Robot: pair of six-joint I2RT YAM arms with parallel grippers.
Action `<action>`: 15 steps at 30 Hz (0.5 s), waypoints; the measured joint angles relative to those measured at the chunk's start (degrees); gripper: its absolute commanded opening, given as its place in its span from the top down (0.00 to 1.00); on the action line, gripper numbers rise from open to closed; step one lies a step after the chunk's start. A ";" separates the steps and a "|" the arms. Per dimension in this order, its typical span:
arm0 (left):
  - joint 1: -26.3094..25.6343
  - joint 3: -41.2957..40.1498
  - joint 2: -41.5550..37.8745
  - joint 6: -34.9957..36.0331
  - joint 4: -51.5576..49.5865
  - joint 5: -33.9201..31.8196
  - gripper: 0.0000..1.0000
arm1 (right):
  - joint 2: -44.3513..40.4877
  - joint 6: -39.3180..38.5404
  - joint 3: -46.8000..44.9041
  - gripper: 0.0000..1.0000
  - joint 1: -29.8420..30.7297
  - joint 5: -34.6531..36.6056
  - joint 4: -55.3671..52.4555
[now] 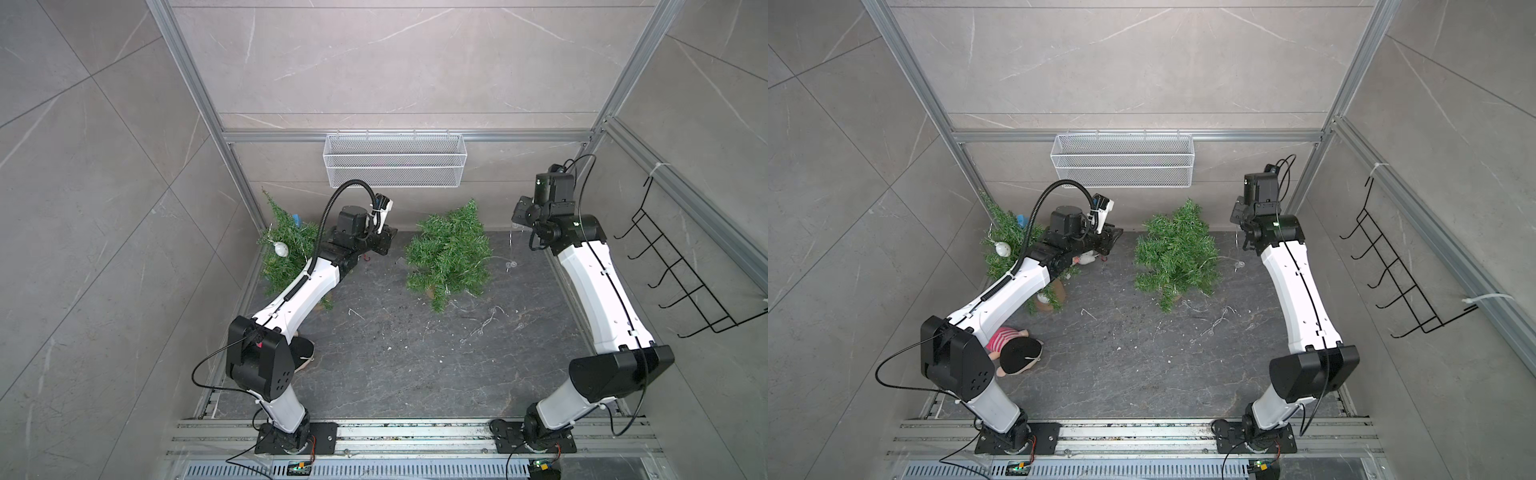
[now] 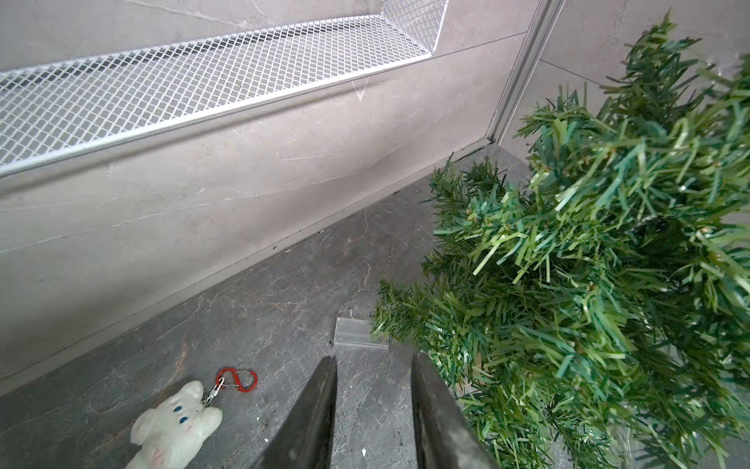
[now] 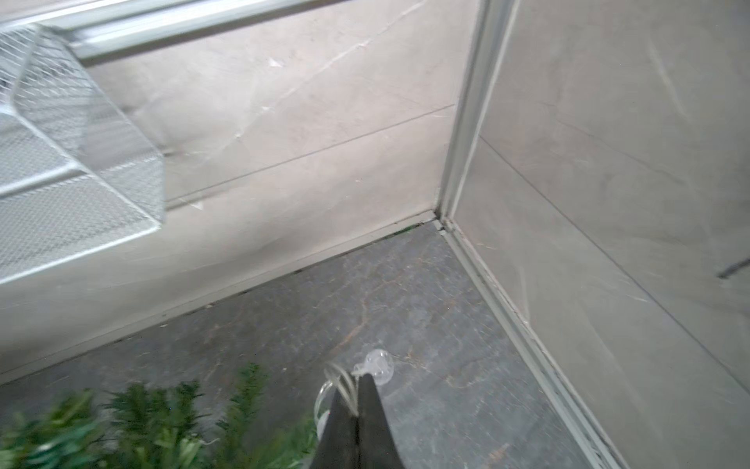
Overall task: Wrap string light around the christmas tree
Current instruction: Wrap the light string around the Christmas tree.
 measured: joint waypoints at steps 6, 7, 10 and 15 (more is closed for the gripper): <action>0.15 0.00 0.52 0.02 -0.22 0.00 0.65 | 5.81 -2.84 9.46 1.00 1.79 -7.54 -0.68; 0.22 0.00 0.57 0.00 -0.22 0.02 0.65 | 7.32 -3.21 11.63 1.00 2.58 -8.72 -0.85; 0.24 0.00 0.76 -0.15 -0.22 0.15 0.66 | 11.56 -3.82 17.07 0.99 4.52 -12.07 -1.75; 0.24 0.00 1.16 -0.22 -0.28 0.20 0.65 | 20.33 -4.00 27.96 0.95 6.80 -17.29 -6.40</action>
